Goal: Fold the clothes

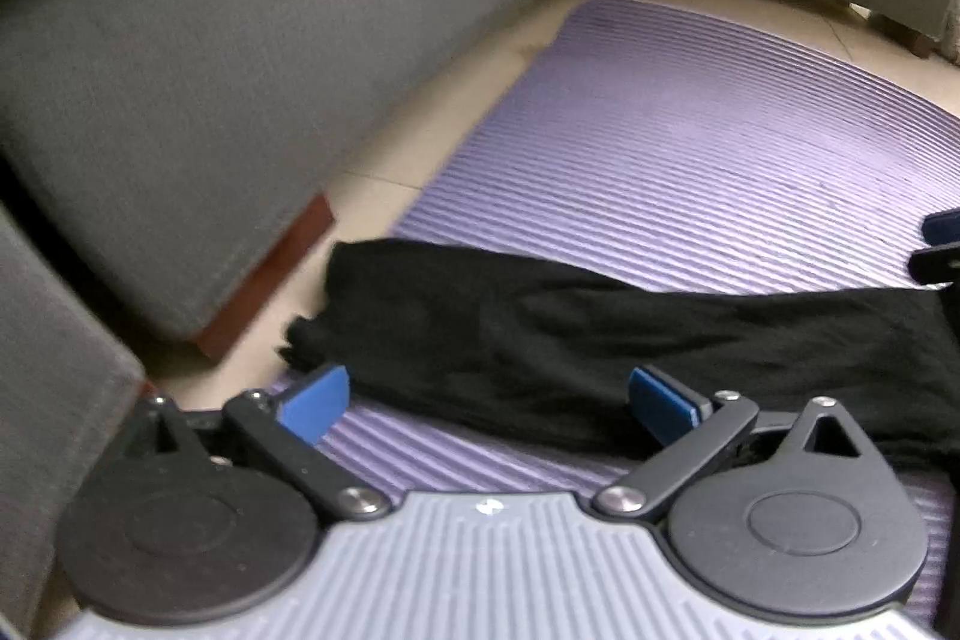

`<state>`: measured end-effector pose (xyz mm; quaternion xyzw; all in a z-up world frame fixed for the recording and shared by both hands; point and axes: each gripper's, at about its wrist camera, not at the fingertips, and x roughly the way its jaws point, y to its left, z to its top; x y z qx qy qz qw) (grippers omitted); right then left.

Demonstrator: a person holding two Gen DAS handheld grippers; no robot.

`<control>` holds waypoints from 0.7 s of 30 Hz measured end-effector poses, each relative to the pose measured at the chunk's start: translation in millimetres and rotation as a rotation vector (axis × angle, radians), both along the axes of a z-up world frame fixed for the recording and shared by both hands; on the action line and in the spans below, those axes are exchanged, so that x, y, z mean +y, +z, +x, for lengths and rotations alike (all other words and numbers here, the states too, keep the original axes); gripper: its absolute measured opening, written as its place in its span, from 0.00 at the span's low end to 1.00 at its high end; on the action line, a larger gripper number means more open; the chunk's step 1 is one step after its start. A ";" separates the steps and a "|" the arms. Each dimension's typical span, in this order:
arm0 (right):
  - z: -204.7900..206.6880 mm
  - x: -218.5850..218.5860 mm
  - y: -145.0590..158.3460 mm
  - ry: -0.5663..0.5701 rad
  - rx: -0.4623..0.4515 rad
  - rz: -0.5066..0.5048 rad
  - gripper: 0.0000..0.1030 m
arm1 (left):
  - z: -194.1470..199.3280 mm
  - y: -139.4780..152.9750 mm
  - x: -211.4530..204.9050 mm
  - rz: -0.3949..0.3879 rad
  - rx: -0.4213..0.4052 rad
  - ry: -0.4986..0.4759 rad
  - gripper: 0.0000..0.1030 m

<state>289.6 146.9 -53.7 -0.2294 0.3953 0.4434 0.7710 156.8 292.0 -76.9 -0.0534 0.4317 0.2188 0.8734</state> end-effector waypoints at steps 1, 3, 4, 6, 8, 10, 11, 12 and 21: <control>1.7 11.1 0.1 0.009 0.032 0.031 0.24 | -0.4 -1.4 2.4 -0.011 0.002 0.012 0.96; 5.7 34.5 -2.3 0.023 0.103 0.089 0.23 | -1.6 -5.4 10.9 -0.046 0.008 0.055 0.95; 7.4 47.2 -4.7 0.031 0.135 0.110 0.23 | -2.2 -5.8 12.9 -0.058 0.003 0.061 0.95; 9.2 67.0 -10.3 0.056 0.177 0.115 0.18 | -2.6 -6.3 15.3 -0.070 0.000 0.066 0.96; 8.6 76.8 -15.0 0.077 0.195 0.097 0.17 | -2.6 -6.8 15.3 -0.068 0.001 0.065 0.96; 4.5 87.5 -23.7 0.100 0.209 0.068 0.15 | -2.3 -6.8 15.3 -0.075 0.003 0.071 0.97; 1.6 87.4 -25.9 0.108 0.211 0.059 0.15 | -2.0 -7.0 15.8 -0.085 0.003 0.077 0.97; -1.0 87.6 -27.9 0.118 0.212 0.049 0.15 | -2.1 -7.3 16.3 -0.089 0.003 0.080 0.97; 9.6 90.5 -35.5 0.069 0.257 0.092 0.13 | -3.0 -8.6 16.0 -0.101 0.003 0.090 0.98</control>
